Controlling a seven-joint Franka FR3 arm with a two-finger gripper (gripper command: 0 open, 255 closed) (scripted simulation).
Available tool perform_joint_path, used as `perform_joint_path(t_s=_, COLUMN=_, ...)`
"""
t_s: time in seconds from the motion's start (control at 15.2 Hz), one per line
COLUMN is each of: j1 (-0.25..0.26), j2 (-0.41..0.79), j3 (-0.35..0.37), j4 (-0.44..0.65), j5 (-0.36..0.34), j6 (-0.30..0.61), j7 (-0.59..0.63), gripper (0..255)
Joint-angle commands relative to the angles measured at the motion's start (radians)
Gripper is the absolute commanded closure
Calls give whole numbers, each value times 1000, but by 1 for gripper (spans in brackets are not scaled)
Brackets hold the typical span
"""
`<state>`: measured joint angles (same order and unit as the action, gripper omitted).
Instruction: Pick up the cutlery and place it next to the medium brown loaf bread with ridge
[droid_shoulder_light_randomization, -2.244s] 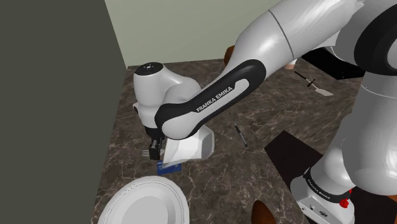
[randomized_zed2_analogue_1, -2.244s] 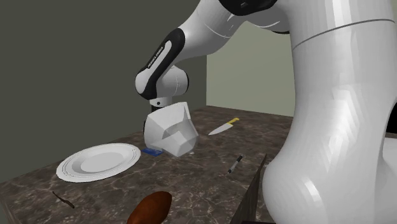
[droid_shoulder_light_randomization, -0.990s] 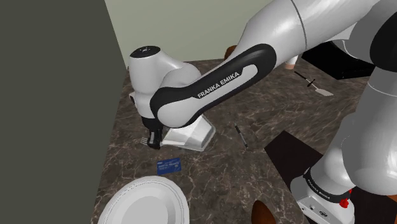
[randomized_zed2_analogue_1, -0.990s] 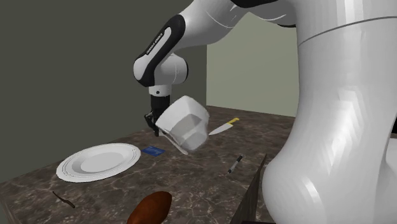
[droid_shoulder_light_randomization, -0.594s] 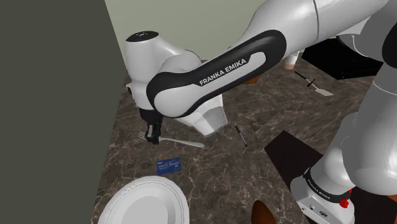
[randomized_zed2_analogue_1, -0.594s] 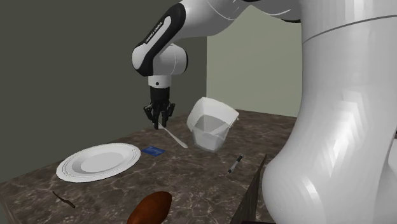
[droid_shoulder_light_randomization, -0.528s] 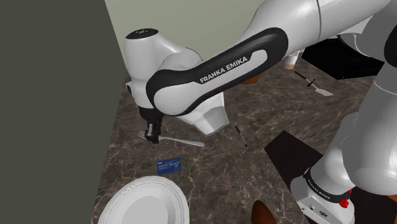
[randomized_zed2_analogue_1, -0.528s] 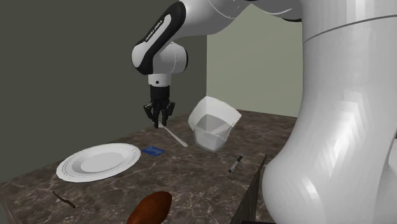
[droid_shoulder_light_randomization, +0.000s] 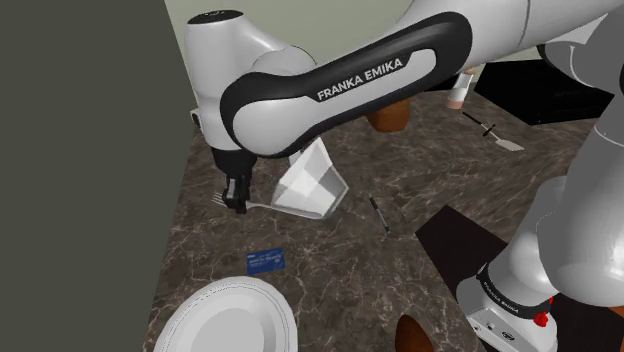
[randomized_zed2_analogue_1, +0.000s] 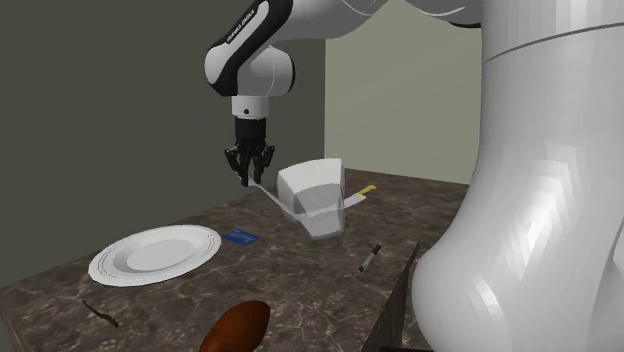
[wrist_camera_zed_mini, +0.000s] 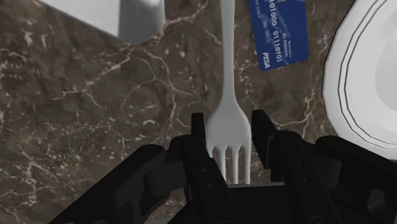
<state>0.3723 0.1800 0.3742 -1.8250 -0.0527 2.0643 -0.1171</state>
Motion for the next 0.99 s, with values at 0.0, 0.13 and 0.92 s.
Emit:
perform_joint_path(t_s=0.0, j1=0, j2=-8, j3=1, j4=21, j5=4, j6=-29, j7=-1, gripper=255)
perform_joint_path(t_s=0.13, j1=0, j2=-14, j3=2, j4=41, j5=7, j6=-55, j7=-3, gripper=255)
perform_joint_path(t_s=0.92, j1=1, j2=-31, j3=5, j4=182, j5=15, j6=-211, j7=-7, gripper=255)
